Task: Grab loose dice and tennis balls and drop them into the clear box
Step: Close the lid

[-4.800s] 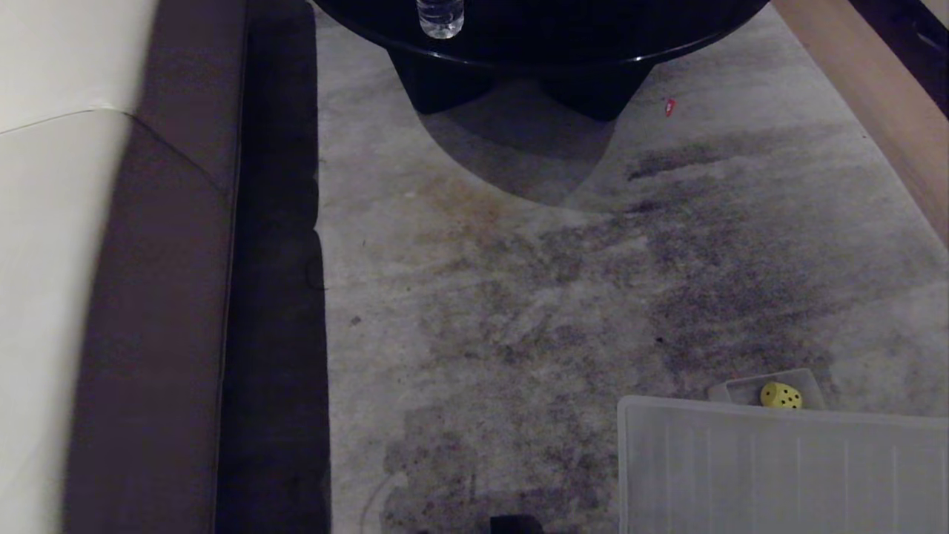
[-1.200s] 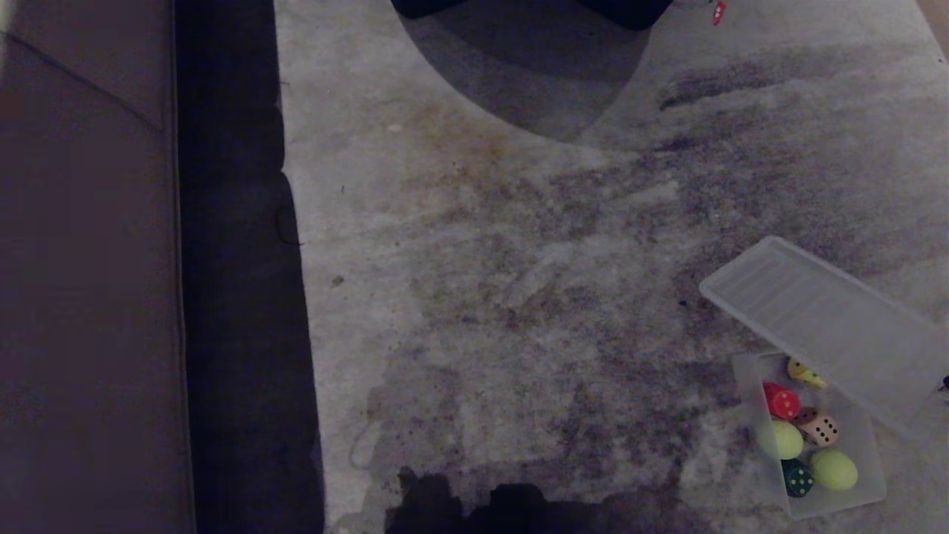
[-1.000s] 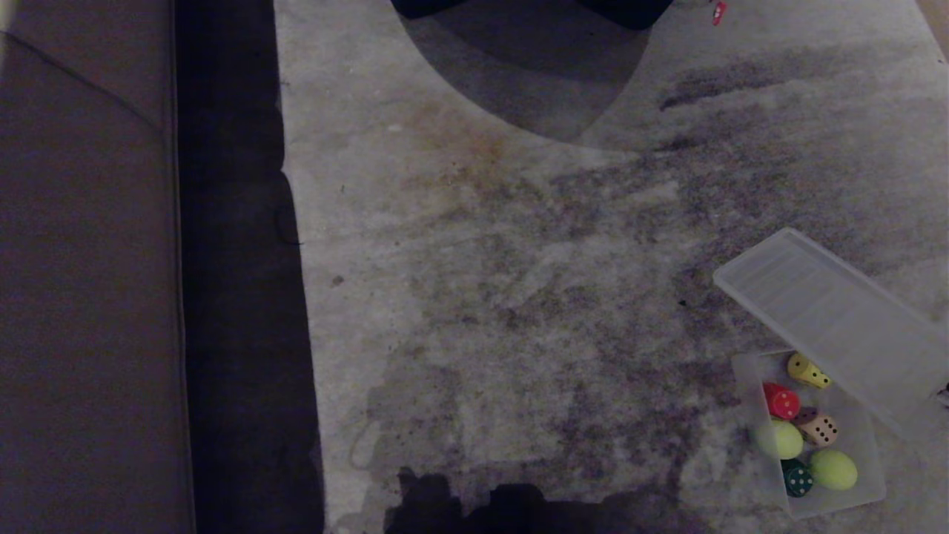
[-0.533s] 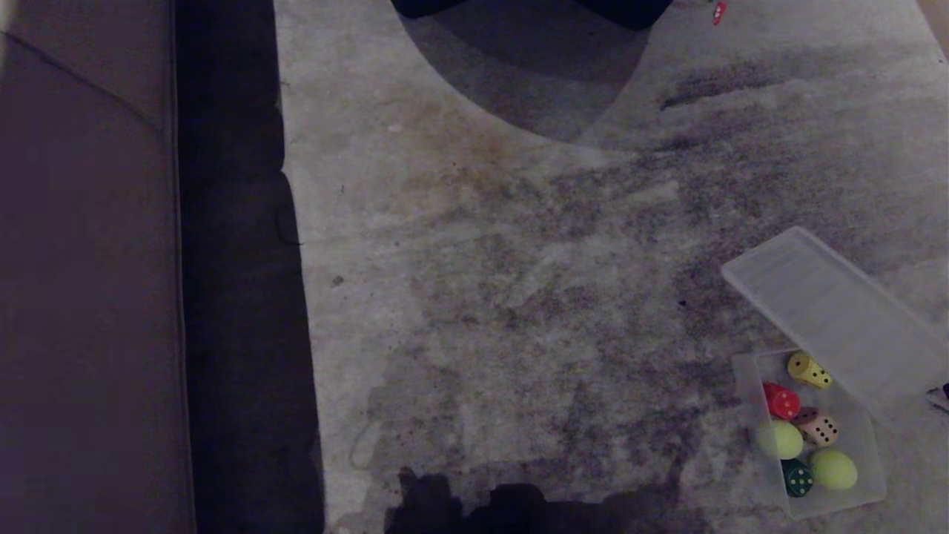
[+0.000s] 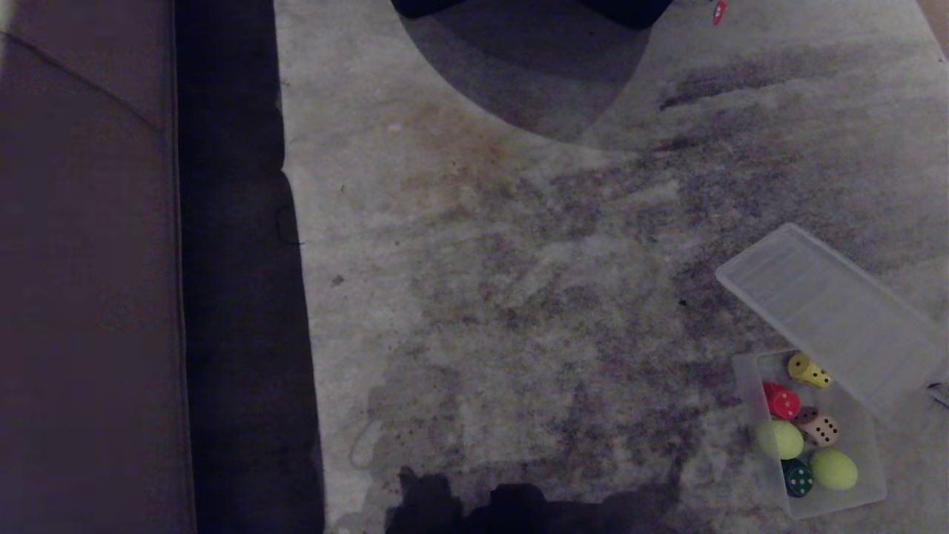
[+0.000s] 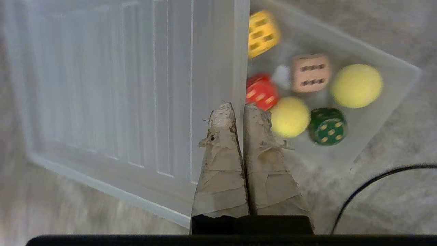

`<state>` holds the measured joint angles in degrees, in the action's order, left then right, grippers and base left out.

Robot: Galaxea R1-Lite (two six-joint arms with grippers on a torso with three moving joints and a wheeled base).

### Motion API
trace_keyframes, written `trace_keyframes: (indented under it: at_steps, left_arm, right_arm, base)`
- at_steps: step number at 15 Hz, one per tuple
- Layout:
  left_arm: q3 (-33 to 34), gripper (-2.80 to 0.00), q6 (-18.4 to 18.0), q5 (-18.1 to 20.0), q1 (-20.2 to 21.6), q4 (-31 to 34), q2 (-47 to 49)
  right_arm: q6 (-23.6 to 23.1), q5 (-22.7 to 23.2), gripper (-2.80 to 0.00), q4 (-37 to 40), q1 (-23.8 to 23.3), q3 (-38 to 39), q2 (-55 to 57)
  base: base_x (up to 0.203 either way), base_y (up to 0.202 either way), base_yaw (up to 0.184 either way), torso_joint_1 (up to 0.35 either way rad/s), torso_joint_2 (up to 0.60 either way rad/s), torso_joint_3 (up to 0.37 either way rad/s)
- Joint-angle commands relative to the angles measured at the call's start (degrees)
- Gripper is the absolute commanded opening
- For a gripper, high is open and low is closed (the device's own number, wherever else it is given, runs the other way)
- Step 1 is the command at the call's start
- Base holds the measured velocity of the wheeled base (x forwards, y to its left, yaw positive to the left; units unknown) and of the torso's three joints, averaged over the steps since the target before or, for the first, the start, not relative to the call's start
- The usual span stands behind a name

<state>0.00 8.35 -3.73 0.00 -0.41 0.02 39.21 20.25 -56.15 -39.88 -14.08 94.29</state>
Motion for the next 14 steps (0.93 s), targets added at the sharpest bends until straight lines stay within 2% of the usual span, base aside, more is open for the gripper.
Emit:
trace_keyframes:
  at_steps: [1, 3, 5, 6, 8, 11, 13, 14]
  left_arm:
    - [0.0, -2.8, 0.09, -0.05, 0.0, -0.02, -0.02]
    - [0.0, -2.8, 0.09, -0.12, 0.0, -0.02, -0.02]
    - [0.0, -2.8, 0.09, -0.05, 0.0, -0.02, -0.02]
    - [0.0, -2.8, 0.09, -0.05, 0.0, -0.02, 0.06]
    - [0.0, -2.8, 0.09, -0.11, 0.0, -0.02, 0.03]
    - [0.0, -2.8, 0.09, -0.05, 0.0, -0.02, -0.02]
    - [0.0, -2.8, 0.09, -0.05, 0.0, -0.02, -0.02]
    - [0.0, -2.8, 0.09, -0.05, 0.0, -0.02, 0.04]
  right_arm:
    - [-4.83, 5.08, -2.8, 7.88, 0.16, 0.22, -15.11]
    - [-13.34, 10.39, -2.8, 21.29, 1.04, 0.2, -28.64]
    - [-21.14, 12.3, -2.8, 36.2, 3.87, 0.1, -42.06]
    - [-23.98, 11.86, -2.8, 43.49, 6.5, -0.11, -48.34]
    - [-27.62, 8.47, -2.8, 53.92, 14.57, -0.07, -60.04]
    - [-31.94, 1.76, -2.8, 64.2, 26.29, 1.68, -74.99]
    - [-38.01, -8.14, -2.8, 65.95, 29.47, 4.73, -78.1]
    - [-40.92, -11.11, -2.8, 65.2, 30.29, 6.67, -77.91]
  base:
    - [0.0, 0.0, 0.0, 0.0, 0.0, 0.0]
    - [0.0, 0.0, 0.0, 0.0, 0.0, 0.0]
    - [0.0, 0.0, 0.0, 0.0, 0.0, 0.0]
    - [0.0, 0.0, 0.0, 0.0, 0.0, 0.0]
    - [0.0, 0.0, 0.0, 0.0, 0.0, 0.0]
    - [0.0, 0.0, 0.0, 0.0, 0.0, 0.0]
    - [0.0, 0.0, 0.0, 0.0, 0.0, 0.0]
    - [0.0, 0.0, 0.0, 0.0, 0.0, 0.0]
